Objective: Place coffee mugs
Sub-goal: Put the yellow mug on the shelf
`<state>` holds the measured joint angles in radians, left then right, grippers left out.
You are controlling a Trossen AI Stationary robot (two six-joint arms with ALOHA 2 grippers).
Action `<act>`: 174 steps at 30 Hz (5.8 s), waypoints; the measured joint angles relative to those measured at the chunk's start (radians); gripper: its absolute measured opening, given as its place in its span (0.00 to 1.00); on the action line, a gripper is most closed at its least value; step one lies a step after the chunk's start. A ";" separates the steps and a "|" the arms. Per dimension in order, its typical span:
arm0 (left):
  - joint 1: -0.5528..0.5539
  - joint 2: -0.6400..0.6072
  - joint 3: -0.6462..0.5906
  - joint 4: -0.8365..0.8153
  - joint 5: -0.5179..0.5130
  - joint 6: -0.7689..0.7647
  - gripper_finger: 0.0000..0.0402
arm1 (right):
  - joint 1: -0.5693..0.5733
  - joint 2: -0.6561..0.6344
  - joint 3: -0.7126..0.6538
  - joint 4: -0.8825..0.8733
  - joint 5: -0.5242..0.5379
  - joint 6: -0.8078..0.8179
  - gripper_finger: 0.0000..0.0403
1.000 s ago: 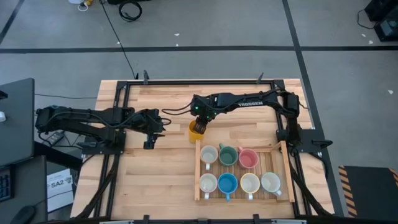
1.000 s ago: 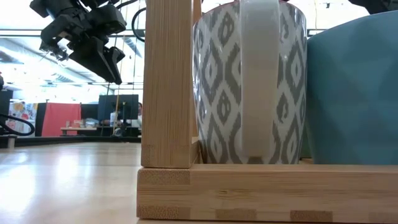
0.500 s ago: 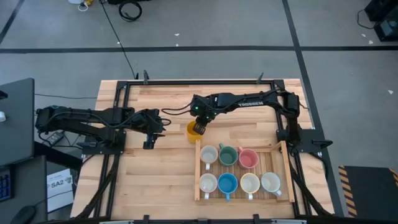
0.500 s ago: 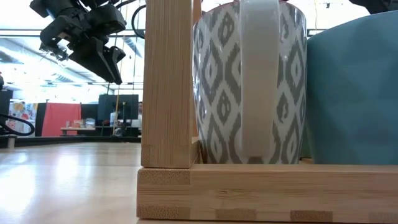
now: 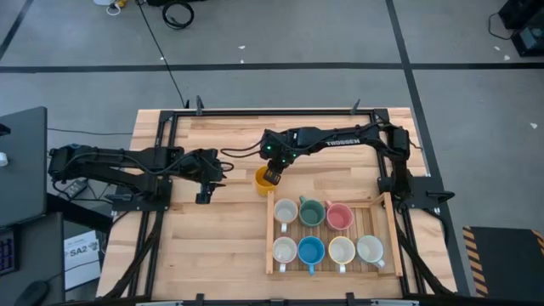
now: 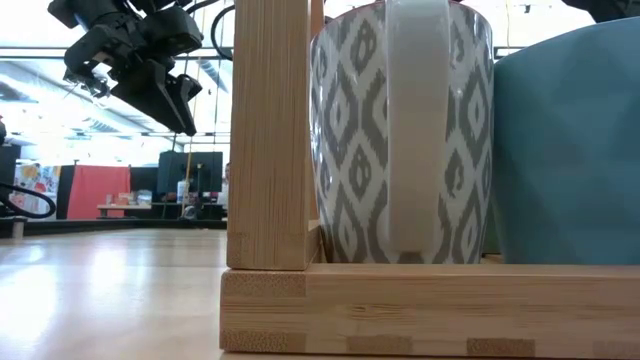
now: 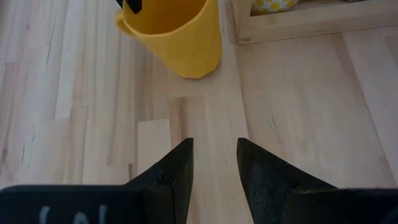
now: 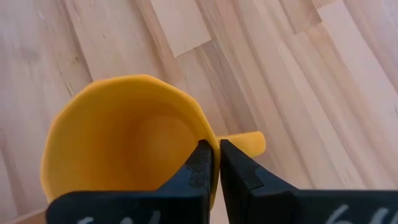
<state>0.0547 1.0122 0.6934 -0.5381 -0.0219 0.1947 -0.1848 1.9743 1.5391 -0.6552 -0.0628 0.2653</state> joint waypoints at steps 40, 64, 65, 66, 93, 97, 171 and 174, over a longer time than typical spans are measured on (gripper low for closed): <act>0.000 0.000 0.000 0.004 0.000 -0.001 0.32 | 0.075 -0.630 -0.002 -0.622 0.034 0.043 0.05; 0.000 0.000 0.000 0.003 0.000 -0.008 0.32 | 0.474 -0.709 -0.145 -0.917 0.199 0.497 0.05; 0.000 0.000 0.000 0.003 0.000 -0.008 0.32 | 0.484 -0.710 -0.151 -0.917 0.195 0.505 0.05; 0.000 0.000 0.000 0.003 0.000 -0.008 0.32 | 0.494 -0.710 -0.156 -0.916 0.192 0.515 0.05; 0.000 0.000 0.000 0.003 0.000 -0.009 0.32 | 0.728 -0.770 -0.214 -0.916 0.142 0.813 0.05; 0.000 0.000 0.000 0.003 0.000 -0.009 0.32 | 0.749 -0.757 -0.214 -0.916 0.140 0.814 0.05; 0.000 0.000 0.000 0.040 0.000 -0.009 0.32 | 0.763 -0.747 -0.647 -0.605 0.143 0.753 0.11; 0.000 0.000 0.000 0.040 0.000 -0.009 0.32 | 0.762 -0.747 -0.647 -0.605 0.130 0.753 0.11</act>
<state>0.0549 1.0126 0.6937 -0.4976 -0.0219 0.1856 0.5774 1.2270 0.8917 -1.2598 0.0672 1.0180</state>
